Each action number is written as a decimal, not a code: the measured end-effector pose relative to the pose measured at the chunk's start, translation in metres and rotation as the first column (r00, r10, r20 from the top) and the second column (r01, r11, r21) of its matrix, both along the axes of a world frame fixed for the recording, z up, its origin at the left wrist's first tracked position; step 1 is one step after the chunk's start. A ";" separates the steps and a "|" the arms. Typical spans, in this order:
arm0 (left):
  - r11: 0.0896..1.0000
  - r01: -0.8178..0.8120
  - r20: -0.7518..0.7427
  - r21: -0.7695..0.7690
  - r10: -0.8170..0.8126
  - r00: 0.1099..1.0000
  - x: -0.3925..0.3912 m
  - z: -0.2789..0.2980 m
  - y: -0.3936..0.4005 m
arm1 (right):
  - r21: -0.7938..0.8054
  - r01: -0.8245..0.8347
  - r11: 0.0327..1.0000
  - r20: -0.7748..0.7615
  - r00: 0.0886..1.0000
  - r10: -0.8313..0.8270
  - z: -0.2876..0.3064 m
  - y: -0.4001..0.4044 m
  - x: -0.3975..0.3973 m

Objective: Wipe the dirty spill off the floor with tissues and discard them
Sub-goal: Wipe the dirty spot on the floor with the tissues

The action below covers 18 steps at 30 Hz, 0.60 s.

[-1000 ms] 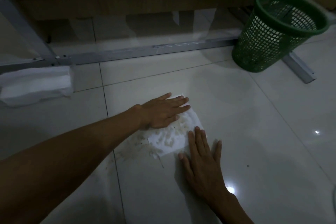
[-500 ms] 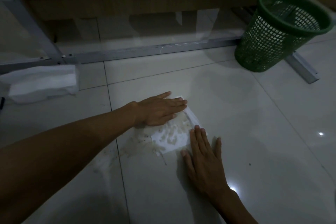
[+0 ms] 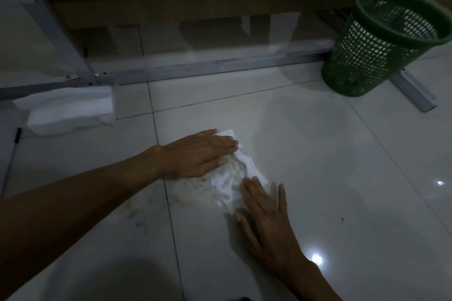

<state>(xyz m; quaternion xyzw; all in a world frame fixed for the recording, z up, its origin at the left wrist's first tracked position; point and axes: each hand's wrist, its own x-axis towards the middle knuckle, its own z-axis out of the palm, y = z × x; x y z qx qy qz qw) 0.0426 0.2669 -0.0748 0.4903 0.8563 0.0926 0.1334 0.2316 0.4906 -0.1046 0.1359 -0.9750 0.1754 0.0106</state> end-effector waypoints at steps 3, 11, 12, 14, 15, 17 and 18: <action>1.000 -0.015 0.002 0.016 0.015 1.000 0.005 -0.006 -0.010 | -0.041 -0.030 0.999 -0.042 0.999 0.028 0.000 -0.004 0.000; 1.000 -0.006 0.038 -0.007 0.006 0.999 0.013 -0.013 0.003 | 0.010 -0.038 0.999 0.010 0.999 0.038 -0.005 0.004 -0.015; 1.000 -0.007 0.047 0.000 0.007 0.999 0.012 -0.012 0.004 | 0.028 -0.035 0.999 0.029 0.999 0.034 -0.006 0.006 -0.018; 1.000 -0.007 0.048 0.009 0.006 0.999 0.011 -0.012 0.006 | 0.066 -0.034 0.997 0.057 0.998 0.030 -0.008 0.010 -0.023; 1.000 -0.005 0.031 0.009 0.005 1.000 0.011 -0.013 0.006 | 0.085 -0.036 0.996 0.068 0.997 0.030 -0.008 0.012 -0.024; 1.000 -0.007 -0.023 -0.007 0.007 1.000 0.009 -0.016 0.005 | 0.106 -0.035 0.994 0.087 0.996 0.026 -0.010 0.014 -0.025; 1.000 -0.017 -0.045 -0.020 0.016 0.999 0.009 -0.017 0.005 | 0.105 -0.032 0.994 0.091 0.996 0.022 -0.010 0.013 -0.025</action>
